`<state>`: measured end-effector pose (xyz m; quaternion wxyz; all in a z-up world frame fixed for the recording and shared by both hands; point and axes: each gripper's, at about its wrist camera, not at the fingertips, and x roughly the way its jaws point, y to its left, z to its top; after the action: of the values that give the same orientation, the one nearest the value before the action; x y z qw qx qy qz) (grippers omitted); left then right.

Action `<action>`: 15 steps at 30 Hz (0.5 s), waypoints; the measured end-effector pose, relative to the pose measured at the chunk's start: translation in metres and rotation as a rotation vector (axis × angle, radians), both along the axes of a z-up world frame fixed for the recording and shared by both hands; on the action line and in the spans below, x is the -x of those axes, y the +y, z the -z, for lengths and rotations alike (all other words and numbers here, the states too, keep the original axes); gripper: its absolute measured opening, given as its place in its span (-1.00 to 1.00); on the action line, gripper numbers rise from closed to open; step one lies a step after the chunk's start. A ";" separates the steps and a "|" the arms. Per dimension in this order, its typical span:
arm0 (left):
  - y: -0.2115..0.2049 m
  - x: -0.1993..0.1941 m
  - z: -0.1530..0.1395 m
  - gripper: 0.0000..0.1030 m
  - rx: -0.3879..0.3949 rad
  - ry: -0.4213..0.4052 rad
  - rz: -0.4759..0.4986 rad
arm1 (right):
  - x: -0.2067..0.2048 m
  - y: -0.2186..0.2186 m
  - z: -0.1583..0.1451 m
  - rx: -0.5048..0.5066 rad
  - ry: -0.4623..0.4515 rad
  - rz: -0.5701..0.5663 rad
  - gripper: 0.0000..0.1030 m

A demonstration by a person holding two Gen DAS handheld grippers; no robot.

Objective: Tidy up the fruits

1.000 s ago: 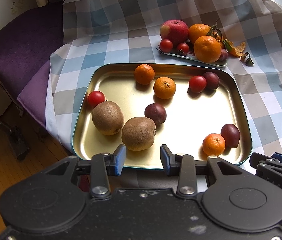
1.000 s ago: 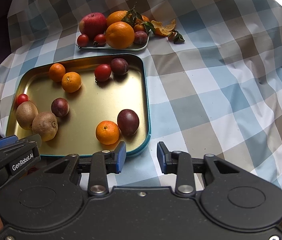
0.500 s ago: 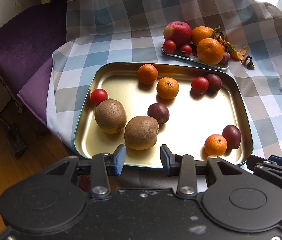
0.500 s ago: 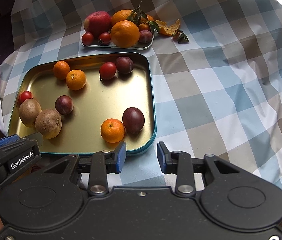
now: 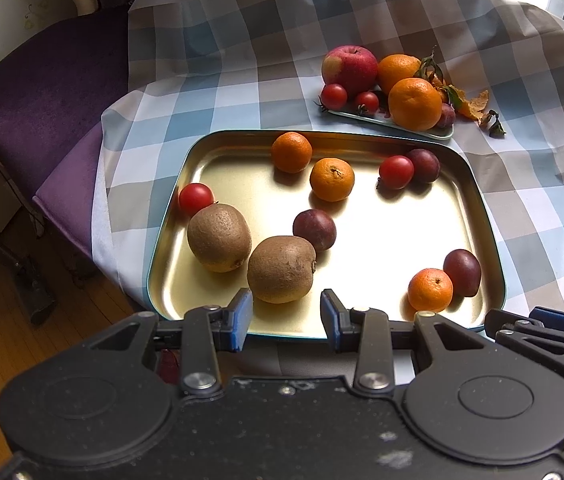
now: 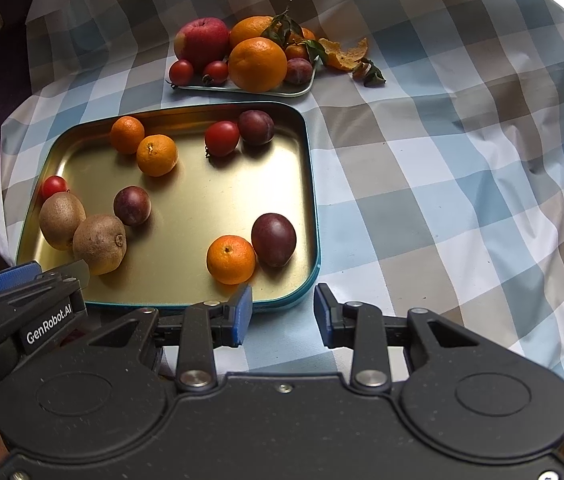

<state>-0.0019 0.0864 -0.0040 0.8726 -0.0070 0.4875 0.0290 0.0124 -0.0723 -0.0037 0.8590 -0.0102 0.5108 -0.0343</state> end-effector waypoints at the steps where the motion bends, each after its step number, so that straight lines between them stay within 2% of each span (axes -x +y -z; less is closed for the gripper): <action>1: 0.001 0.000 0.000 -0.25 0.002 0.000 -0.002 | 0.000 0.000 0.000 0.001 0.000 -0.001 -0.16; 15: 0.003 -0.001 0.002 -0.25 0.010 0.013 -0.012 | -0.001 0.003 0.003 -0.001 0.015 -0.011 -0.16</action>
<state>-0.0008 0.0897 -0.0059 0.8692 -0.0142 0.4933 0.0317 0.0138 -0.0697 -0.0063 0.8553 -0.0127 0.5171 -0.0294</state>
